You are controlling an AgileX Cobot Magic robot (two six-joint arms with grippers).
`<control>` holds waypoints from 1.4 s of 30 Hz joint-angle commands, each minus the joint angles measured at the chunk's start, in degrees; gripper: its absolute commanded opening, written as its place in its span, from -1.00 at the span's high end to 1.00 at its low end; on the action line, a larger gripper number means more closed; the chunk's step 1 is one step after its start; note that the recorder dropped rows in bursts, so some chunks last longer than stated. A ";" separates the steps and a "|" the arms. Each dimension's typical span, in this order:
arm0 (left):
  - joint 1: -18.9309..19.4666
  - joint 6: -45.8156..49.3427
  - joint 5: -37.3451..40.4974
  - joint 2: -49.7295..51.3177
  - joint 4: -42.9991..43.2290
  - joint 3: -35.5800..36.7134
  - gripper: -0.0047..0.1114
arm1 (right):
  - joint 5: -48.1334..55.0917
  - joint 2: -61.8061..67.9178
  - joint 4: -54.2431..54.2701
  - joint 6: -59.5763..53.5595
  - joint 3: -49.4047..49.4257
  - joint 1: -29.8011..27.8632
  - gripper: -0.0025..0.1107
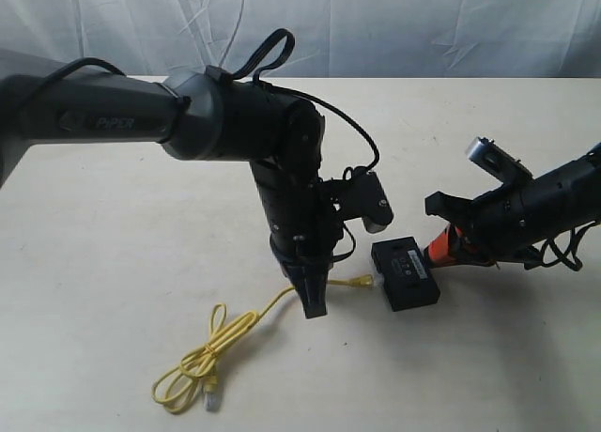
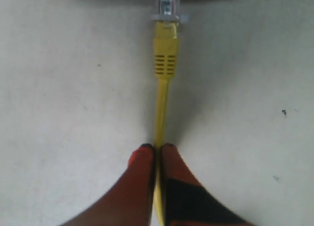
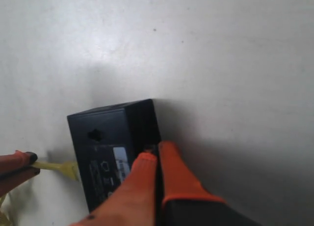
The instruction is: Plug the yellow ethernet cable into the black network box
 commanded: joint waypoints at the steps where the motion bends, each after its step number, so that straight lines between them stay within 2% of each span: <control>1: -0.14 -0.01 -1.84 -0.69 -0.20 -0.22 0.92 | 0.14 -0.19 -0.11 -0.46 0.21 -0.18 0.97; 12: -0.14 -0.47 -2.46 -0.69 -0.20 -0.22 0.92 | 0.15 -0.19 -0.36 -0.46 0.21 -0.18 0.97; 32: -0.14 -6.71 -1.86 -0.69 -2.10 -0.22 0.92 | 1.58 -0.19 0.12 1.20 0.21 -0.18 0.97; 42: -0.14 -6.71 -1.34 -0.69 -2.49 -0.22 0.92 | -1.57 -0.19 2.99 1.30 0.21 -0.28 0.97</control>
